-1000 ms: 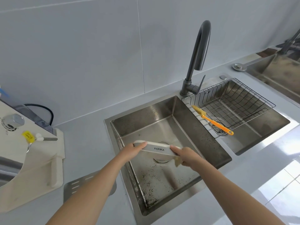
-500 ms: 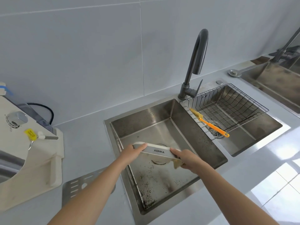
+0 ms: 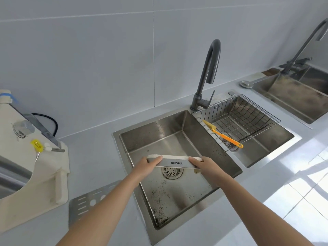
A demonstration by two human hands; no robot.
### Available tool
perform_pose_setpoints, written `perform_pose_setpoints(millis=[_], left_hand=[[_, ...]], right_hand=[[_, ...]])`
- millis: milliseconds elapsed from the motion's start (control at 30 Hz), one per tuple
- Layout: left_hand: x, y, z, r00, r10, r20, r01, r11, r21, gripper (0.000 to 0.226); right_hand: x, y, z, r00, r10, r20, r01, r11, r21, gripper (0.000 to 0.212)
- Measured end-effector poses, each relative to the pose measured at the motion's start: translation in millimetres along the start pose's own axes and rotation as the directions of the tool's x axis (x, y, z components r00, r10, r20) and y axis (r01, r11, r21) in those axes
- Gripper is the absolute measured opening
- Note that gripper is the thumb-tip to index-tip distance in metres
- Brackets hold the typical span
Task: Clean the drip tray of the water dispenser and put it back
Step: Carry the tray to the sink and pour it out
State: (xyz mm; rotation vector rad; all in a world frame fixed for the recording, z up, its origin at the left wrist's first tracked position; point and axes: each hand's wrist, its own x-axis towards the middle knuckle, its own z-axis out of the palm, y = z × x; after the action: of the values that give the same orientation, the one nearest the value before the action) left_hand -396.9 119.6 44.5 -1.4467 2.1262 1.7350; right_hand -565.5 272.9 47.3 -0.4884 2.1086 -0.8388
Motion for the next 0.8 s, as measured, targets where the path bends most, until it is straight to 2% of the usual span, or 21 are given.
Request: perform_pose_setpoints(millis=[200, 333, 433, 467, 533, 600, 633, 667, 733, 800], left_hand=[[-3.5, 7.1, -5.9, 1.000, 0.000, 0.030, 0.004, 0.993, -0.121, 0.068], [-0.4, 16.2, -2.9, 1.000, 0.005, 0.026, 0.002, 0.966, -0.259, 0.074], [7.6, 23.9, 2.0, 1.000, -0.019, -0.025, 0.009, 0.935, -0.354, 0.079], [11.6, 26.4, 4.5, 0.997, -0.041, -0.058, 0.016, 0.928, -0.372, 0.079], [19.2, 31.1, 13.1, 0.986, -0.084, -0.147, 0.012, 0.901, -0.433, 0.070], [26.4, 37.0, 27.4, 0.968, -0.116, -0.223, -0.014, 0.862, -0.506, 0.051], [29.7, 41.5, 35.4, 0.959, -0.129, -0.251, -0.026, 0.847, -0.531, 0.039], [32.1, 45.6, 44.1, 0.949, -0.144, -0.282, -0.039, 0.830, -0.557, 0.030], [39.2, 53.8, 62.2, 0.922, -0.179, -0.344, -0.071, 0.795, -0.603, 0.022], [43.6, 65.3, 79.3, 0.900, -0.199, -0.387, -0.096, 0.777, -0.622, 0.020]], right_hand=[[-10.1, -11.0, -8.7, 0.986, -0.158, -0.051, 0.157, 0.987, -0.015, 0.042], [-5.1, -20.4, -19.8, 0.954, -0.296, -0.040, 0.299, 0.950, 0.089, 0.020], [11.9, -21.1, -30.8, 0.925, -0.379, -0.005, 0.374, 0.911, 0.176, 0.022], [18.2, -21.5, -35.4, 0.918, -0.396, 0.019, 0.386, 0.904, 0.187, 0.028], [35.8, -19.4, -45.5, 0.908, -0.415, 0.064, 0.394, 0.895, 0.209, 0.047], [52.3, -17.8, -59.2, 0.898, -0.430, 0.093, 0.400, 0.886, 0.235, 0.072], [60.9, -16.1, -68.1, 0.888, -0.442, 0.123, 0.404, 0.880, 0.250, 0.073], [68.6, -13.7, -77.8, 0.872, -0.466, 0.149, 0.421, 0.870, 0.256, 0.063], [84.4, -8.5, -98.5, 0.849, -0.495, 0.187, 0.442, 0.858, 0.263, 0.045], [98.5, -5.3, -119.9, 0.851, -0.479, 0.215, 0.413, 0.864, 0.288, 0.043]])
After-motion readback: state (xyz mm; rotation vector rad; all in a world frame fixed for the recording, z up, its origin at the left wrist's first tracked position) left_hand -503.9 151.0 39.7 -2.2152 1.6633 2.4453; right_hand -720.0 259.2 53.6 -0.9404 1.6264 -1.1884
